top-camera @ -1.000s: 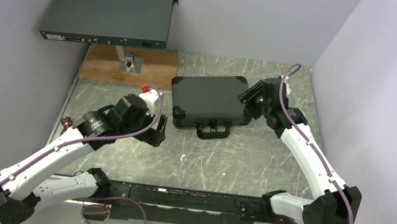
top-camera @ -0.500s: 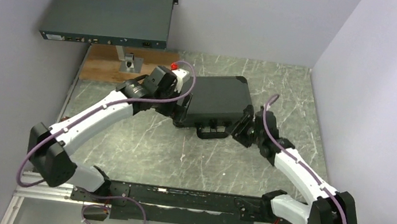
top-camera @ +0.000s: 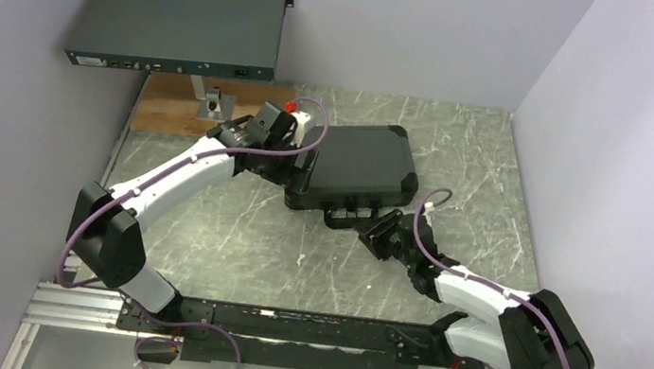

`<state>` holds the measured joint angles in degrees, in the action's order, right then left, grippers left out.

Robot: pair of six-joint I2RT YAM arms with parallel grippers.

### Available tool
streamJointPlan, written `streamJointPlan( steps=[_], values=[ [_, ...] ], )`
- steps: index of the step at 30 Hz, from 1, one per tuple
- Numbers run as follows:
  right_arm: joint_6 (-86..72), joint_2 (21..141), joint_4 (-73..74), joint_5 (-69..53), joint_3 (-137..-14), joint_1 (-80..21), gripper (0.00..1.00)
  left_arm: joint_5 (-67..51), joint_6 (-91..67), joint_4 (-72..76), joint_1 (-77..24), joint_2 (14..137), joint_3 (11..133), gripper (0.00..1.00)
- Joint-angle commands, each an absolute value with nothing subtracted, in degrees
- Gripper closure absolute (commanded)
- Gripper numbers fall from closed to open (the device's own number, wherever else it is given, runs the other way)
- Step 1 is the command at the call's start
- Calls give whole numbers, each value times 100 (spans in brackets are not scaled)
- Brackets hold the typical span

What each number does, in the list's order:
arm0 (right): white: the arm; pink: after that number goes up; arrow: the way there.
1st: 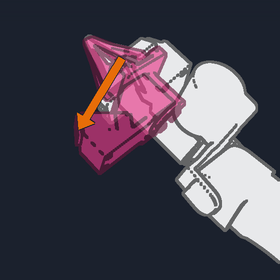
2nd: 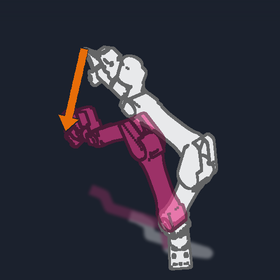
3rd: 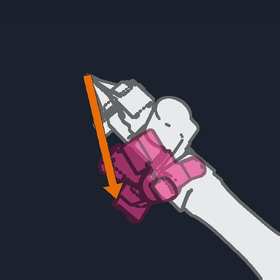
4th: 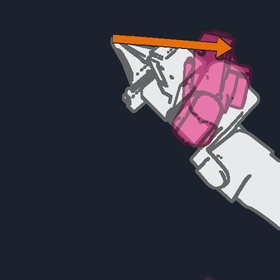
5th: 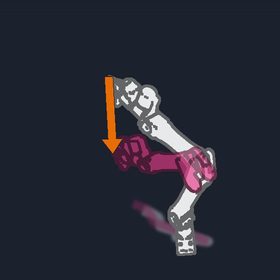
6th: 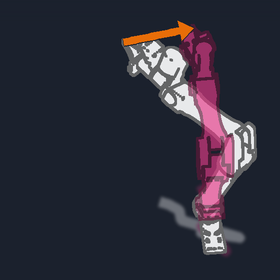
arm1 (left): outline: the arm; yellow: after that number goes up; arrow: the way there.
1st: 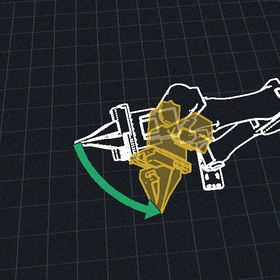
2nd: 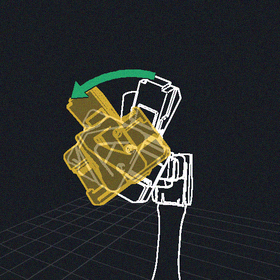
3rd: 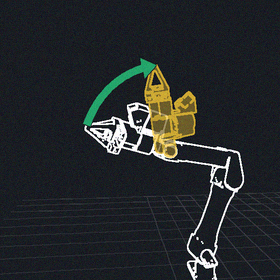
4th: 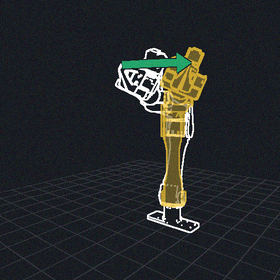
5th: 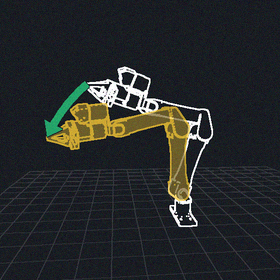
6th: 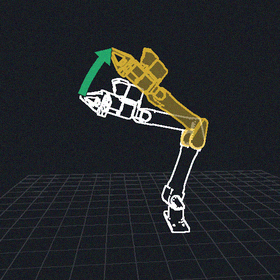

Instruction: Pack up texas hold em set

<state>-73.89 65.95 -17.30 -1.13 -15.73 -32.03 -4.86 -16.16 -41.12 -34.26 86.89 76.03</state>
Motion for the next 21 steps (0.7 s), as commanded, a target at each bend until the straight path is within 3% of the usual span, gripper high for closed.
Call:
streamJointPlan(
  steps=[1,21],
  values=[
    [-8014,6791,-2657,494,-1549,-3278,61,-649,-1525,-3909,-3367,8864,7874,3],
    [-7924,7985,-2489,585,-2380,-3299,68,-812,-1477,-3865,-3294,9018,7652,4]
  ],
)
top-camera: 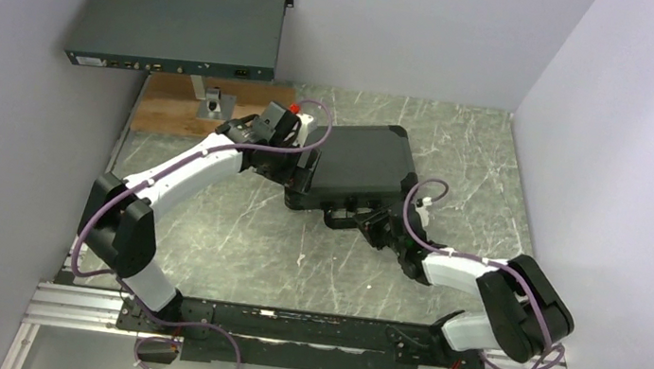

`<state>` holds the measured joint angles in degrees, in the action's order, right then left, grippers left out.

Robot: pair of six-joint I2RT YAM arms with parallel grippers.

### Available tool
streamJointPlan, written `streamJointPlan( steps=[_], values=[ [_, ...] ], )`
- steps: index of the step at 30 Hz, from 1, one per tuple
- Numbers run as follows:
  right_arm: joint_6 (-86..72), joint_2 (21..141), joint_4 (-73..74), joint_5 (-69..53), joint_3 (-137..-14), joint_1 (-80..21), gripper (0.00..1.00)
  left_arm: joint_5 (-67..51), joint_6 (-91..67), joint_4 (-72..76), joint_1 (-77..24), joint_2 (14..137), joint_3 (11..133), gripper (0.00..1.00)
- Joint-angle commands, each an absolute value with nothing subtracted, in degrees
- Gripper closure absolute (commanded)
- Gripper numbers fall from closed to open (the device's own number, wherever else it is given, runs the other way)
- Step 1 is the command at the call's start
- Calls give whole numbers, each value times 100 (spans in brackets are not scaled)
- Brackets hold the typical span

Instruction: Pack up texas hold em set

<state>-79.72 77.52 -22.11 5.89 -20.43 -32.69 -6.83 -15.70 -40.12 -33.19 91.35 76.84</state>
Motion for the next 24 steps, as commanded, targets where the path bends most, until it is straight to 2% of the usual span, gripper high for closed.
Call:
streamJointPlan(
  steps=[1,12,24],
  values=[
    [-7901,8066,-2498,558,-2423,-3302,68,-809,-1477,-3867,-3288,9011,7635,4],
    [-7783,8318,-2595,388,-2658,-3339,69,-822,-1492,-3817,-3253,8884,7451,4],
    [-8010,8258,-2054,672,-2859,-3662,68,-908,-1554,-3718,-3243,8852,7359,5]
  ],
)
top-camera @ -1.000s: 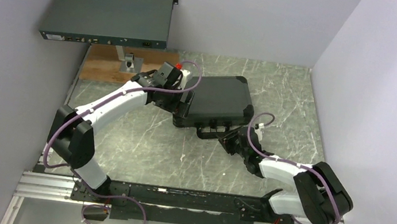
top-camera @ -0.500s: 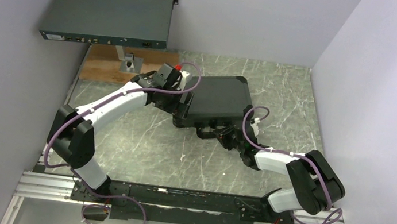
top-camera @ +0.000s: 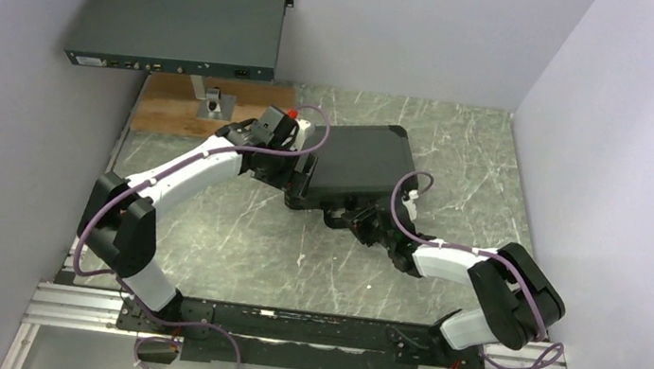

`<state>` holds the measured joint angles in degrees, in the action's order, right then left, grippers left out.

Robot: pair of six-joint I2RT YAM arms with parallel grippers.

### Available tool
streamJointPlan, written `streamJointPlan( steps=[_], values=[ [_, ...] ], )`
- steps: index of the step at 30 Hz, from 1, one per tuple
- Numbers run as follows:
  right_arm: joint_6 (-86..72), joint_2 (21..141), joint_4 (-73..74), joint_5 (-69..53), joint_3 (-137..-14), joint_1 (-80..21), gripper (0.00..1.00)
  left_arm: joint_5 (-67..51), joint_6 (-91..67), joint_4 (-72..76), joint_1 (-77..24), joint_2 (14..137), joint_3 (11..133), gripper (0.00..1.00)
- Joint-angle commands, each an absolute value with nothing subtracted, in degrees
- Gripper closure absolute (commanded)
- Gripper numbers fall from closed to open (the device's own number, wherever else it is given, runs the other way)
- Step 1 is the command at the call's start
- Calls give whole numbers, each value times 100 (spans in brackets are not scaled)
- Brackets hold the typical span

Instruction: Pack up texas hold em set

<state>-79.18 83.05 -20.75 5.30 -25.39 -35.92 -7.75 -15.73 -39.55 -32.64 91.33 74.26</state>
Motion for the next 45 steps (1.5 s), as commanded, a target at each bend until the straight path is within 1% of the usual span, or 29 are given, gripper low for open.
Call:
streamJointPlan(
  steps=[1,15,19,23,27,28,34,38,45],
  values=[
    [-8034,8281,-2046,690,-2879,-3672,68,-922,-1563,-3722,-3243,8846,7352,5],
    [-8037,8081,-1385,1290,-2999,-3678,69,-903,-1510,-3773,-3235,8728,7298,5],
    [-7998,8002,-1249,1439,-3070,-3674,72,-926,-1529,-3756,-3242,8712,7280,5],
    [-7932,7919,-1072,1525,-3146,-3674,80,-939,-1544,-3752,-3235,8689,7261,5],
    [-7801,7914,-1058,1494,-3208,-3673,98,-936,-1553,-3728,-3235,8666,7218,5],
    [-7775,7935,-1065,1453,-3245,-3674,100,-944,-1560,-3719,-3234,8670,7216,5],
    [-7469,7994,-781,1385,-3688,-3678,100,-950,-1574,-3700,-3234,8684,7229,5],
    [-7331,7949,-742,1461,-3938,-3675,100,-952,-1573,-3709,-3236,8701,7237,5],
    [-7090,8225,-890,1362,-4408,-3679,100,-966,-1556,-3700,-3236,8745,7209,5]
  ],
)
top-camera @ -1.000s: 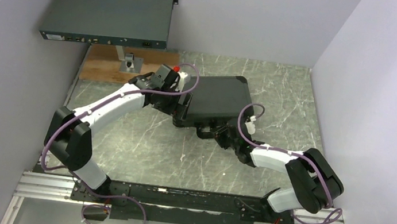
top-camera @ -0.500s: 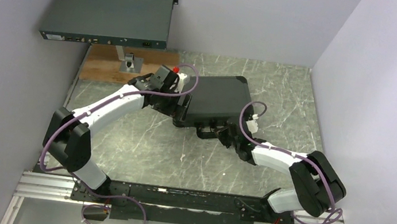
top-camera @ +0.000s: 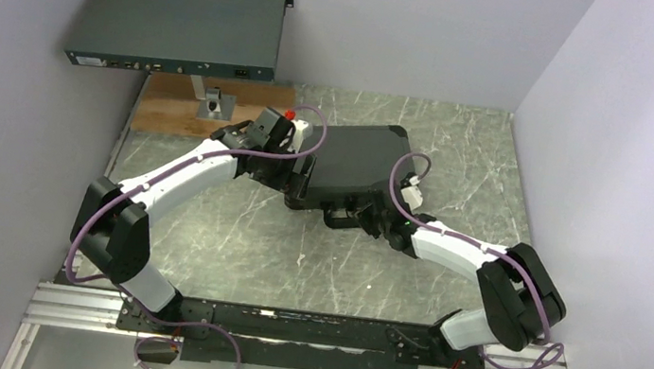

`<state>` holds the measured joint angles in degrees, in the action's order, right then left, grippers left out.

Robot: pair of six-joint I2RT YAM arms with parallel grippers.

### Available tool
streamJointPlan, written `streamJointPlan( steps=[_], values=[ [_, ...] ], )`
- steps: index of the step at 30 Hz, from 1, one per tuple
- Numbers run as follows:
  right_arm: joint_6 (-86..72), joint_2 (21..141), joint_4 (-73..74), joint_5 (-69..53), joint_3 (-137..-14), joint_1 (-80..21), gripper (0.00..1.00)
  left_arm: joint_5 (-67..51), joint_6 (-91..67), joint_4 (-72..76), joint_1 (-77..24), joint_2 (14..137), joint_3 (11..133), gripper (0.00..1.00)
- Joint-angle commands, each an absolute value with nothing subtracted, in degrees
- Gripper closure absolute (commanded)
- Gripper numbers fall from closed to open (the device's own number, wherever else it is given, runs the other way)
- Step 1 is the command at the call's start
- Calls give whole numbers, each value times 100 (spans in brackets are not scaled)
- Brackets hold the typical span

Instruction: Pack up texas hold em set

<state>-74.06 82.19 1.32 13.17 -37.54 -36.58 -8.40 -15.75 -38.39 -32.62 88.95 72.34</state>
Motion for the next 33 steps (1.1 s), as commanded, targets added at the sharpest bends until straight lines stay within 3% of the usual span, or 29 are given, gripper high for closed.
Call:
streamJointPlan(
  steps=[1,6,11,15,33],
  values=[
    [-7066,8256,-946,1361,-4450,-3678,100,-969,-1548,-3700,-3235,8745,7207,5],
    [-7015,8316,-1219,1395,-4553,-3679,99,-950,-1512,-3691,-3232,8763,7138,5],
    [-7083,8309,-1477,1456,-4517,-3677,84,-961,-1486,-3676,-3234,8771,7128,5],
    [-7030,8255,-1633,1549,-4498,-3677,79,-978,-1469,-3666,-3234,8788,7099,5],
    [-6671,8273,-2759,1617,-4362,-3665,79,-1038,-1442,-3602,-3234,8676,6772,5]
  ],
)
